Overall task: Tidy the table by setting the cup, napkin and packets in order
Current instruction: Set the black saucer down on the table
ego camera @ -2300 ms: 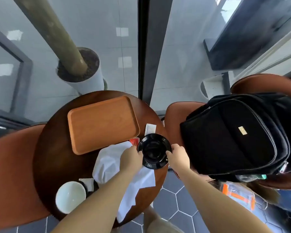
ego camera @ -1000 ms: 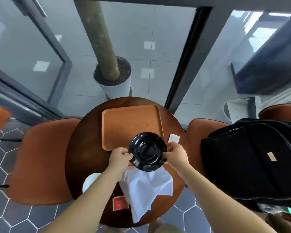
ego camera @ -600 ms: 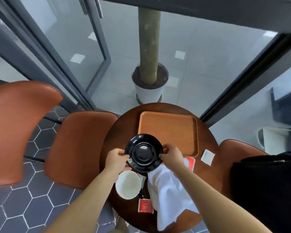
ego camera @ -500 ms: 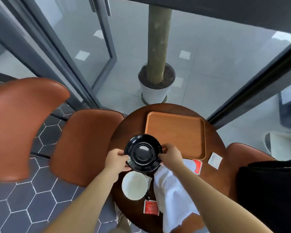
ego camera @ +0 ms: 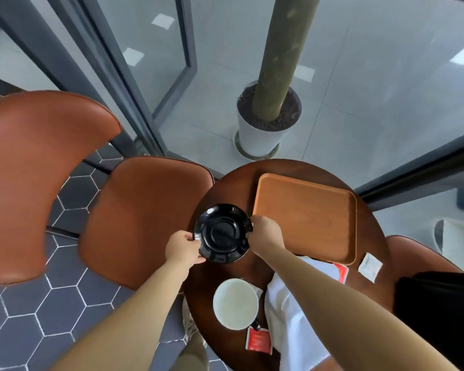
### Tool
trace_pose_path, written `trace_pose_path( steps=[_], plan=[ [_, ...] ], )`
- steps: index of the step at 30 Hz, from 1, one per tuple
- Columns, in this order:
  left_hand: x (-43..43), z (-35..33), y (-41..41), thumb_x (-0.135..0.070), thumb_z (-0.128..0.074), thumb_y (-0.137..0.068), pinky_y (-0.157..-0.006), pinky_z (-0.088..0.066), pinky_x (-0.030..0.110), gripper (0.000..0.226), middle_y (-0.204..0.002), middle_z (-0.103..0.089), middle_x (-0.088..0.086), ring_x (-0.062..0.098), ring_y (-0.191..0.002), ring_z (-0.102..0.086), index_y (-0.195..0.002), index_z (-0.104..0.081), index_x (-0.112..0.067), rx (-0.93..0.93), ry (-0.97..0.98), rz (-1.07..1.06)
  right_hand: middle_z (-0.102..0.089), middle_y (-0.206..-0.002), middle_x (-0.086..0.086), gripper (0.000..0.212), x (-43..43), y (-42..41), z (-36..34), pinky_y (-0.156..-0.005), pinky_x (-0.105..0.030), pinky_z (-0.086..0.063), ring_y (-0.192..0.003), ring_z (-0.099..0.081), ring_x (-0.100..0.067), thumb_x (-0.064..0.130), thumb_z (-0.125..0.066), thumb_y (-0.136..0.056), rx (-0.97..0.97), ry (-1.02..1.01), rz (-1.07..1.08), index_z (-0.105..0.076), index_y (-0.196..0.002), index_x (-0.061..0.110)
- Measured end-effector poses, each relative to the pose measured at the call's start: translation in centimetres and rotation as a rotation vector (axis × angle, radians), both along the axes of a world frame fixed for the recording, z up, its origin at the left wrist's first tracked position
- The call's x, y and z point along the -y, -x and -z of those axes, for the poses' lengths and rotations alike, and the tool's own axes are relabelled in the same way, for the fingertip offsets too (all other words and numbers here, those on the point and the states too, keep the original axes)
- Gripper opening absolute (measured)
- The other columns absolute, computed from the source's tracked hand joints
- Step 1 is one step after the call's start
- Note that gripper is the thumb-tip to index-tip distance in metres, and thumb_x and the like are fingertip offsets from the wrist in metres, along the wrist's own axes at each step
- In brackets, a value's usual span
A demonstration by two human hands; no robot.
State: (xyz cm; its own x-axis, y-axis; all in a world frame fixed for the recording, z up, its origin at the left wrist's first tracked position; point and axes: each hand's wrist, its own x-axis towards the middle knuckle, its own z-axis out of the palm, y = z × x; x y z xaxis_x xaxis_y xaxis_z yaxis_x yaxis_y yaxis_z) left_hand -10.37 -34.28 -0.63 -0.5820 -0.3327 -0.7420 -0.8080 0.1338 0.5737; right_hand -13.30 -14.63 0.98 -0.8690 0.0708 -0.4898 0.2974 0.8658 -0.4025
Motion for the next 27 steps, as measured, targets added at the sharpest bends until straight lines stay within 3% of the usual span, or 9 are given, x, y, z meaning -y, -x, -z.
trace_pose_path(
  steps=[4,7,14,18,22,25,27],
  plan=[
    [0.2,1.5,0.9,-0.004,-0.068,-0.092,-0.065,-0.064,0.041,0.016,-0.103,-0.067,0.017,0.032,-0.083,-0.073,-0.104,-0.060,-0.009,0.005,-0.001,-0.015,-0.068,-0.088,-0.010,0.011,0.7,1.3,0.9,-0.066,-0.029,-0.039,-0.080,-0.059,-0.031,0.003,-0.056,-0.083,-0.013,-0.062,-0.047,-0.056,-0.084,0.014],
    [0.2,2.3,1.2,-0.003,-0.066,-0.093,-0.065,-0.064,0.041,0.014,-0.105,-0.066,0.018,0.034,-0.085,-0.072,-0.103,-0.058,-0.010,0.002,-0.002,-0.018,-0.059,-0.080,-0.006,0.016,0.9,1.9,1.4,-0.064,-0.029,-0.038,-0.072,-0.049,-0.027,0.001,-0.055,-0.083,-0.010,-0.091,-0.056,-0.050,-0.082,0.016],
    [0.2,3.7,1.1,-0.006,-0.066,-0.094,-0.059,-0.063,0.033,0.011,-0.100,-0.070,0.014,0.028,-0.078,-0.074,-0.100,-0.060,-0.013,-0.031,0.037,0.021,-0.052,-0.077,-0.003,0.020,1.1,2.2,2.2,-0.064,-0.030,-0.037,-0.071,-0.047,-0.027,-0.001,-0.057,-0.083,-0.004,-0.118,-0.069,-0.045,-0.081,0.015],
    [0.4,4.1,0.8,-0.012,-0.066,-0.093,-0.062,-0.063,0.033,0.018,-0.087,-0.073,0.005,0.019,-0.067,-0.074,-0.111,-0.063,-0.012,-0.090,0.054,0.075,-0.045,-0.090,-0.002,0.015,1.1,2.3,2.6,-0.067,-0.030,-0.040,-0.076,-0.053,-0.029,-0.002,-0.058,-0.084,-0.036,-0.086,-0.019,-0.057,-0.091,0.011],
    [0.7,4.1,0.1,-0.013,-0.066,-0.085,-0.082,-0.060,0.044,0.039,-0.086,-0.071,-0.004,0.019,-0.082,-0.071,-0.124,-0.062,-0.015,-0.140,0.086,0.204,-0.050,-0.095,-0.002,0.019,0.9,2.0,2.9,-0.070,-0.028,-0.040,-0.090,-0.062,-0.032,0.005,-0.059,-0.086,-0.015,-0.022,0.028,-0.064,-0.103,0.010],
    [1.1,4.3,-1.3,-0.016,-0.069,-0.083,-0.079,-0.050,0.027,0.051,-0.104,-0.063,-0.003,0.013,-0.093,-0.064,-0.133,-0.058,-0.016,-0.216,0.239,0.385,-0.050,-0.092,0.001,0.018,0.9,1.4,2.9,-0.069,-0.028,-0.041,-0.089,-0.061,-0.028,0.011,-0.061,-0.084,-0.013,0.019,0.040,-0.063,-0.102,0.012],
    [1.3,4.4,-2.9,-0.010,-0.070,-0.083,-0.083,-0.051,0.027,0.058,-0.115,-0.058,0.003,0.019,-0.102,-0.060,-0.138,-0.054,-0.010,-0.313,0.411,0.485,-0.052,-0.102,-0.001,0.027,1.1,0.8,2.7,-0.073,-0.029,-0.046,-0.096,-0.060,-0.028,0.013,-0.063,-0.085,-0.056,0.035,0.018,-0.062,-0.112,0.015]
  ],
)
